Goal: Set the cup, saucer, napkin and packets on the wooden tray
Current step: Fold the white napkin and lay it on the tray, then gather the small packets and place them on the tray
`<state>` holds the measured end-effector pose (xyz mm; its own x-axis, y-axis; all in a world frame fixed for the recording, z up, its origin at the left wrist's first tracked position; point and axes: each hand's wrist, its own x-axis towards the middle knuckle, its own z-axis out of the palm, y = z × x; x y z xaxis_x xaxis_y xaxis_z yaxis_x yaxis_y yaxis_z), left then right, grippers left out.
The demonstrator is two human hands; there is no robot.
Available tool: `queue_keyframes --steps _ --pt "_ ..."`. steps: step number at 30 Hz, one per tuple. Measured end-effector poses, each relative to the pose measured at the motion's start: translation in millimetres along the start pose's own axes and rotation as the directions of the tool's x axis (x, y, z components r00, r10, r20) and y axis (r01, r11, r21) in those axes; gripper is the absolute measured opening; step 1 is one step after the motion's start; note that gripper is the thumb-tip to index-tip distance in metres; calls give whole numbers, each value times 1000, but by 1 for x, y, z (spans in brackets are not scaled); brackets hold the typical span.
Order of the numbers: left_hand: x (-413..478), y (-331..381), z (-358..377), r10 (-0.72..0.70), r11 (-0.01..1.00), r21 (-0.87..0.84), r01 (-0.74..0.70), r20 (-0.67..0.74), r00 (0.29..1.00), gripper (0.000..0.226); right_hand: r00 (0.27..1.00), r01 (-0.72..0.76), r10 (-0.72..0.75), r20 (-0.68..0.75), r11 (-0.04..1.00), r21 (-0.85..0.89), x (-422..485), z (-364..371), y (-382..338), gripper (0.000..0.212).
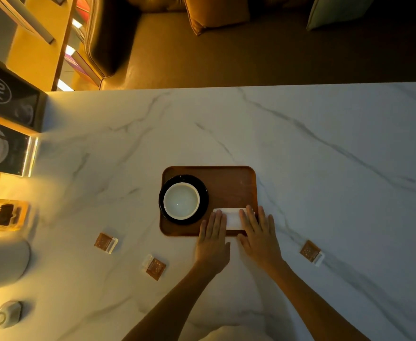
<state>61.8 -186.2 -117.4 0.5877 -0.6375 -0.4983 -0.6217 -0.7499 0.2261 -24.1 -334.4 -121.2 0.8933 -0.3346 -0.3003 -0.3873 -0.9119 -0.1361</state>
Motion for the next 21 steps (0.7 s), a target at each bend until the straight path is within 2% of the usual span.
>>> queue_keyframes --steps 8,11,15,17,19,21 --pt "1 -3 -3 33 999 -29 -32 16 999 88 998 -28 24 58 998 60 6 -13 -6 66" --pt "-4 -7 -11 83 989 -127 -79 30 996 81 997 -53 45 58 986 157 3 -24 -13 61" --pt "-32 -29 -22 123 966 -220 -139 -87 989 62 991 -38 76 -109 948 316 -14 -44 -33 42" --pt "-54 -47 -25 59 955 -283 -95 -134 989 53 982 -7 74 -174 933 360 -25 -51 -50 32" --pt "-83 -74 -27 -65 929 -369 4 -153 986 48 977 53 28 -210 928 369 -35 -55 -77 24" --pt "-104 -95 -28 -167 902 -424 84 -164 972 44 979 63 21 -203 915 397 -41 -56 -96 20"
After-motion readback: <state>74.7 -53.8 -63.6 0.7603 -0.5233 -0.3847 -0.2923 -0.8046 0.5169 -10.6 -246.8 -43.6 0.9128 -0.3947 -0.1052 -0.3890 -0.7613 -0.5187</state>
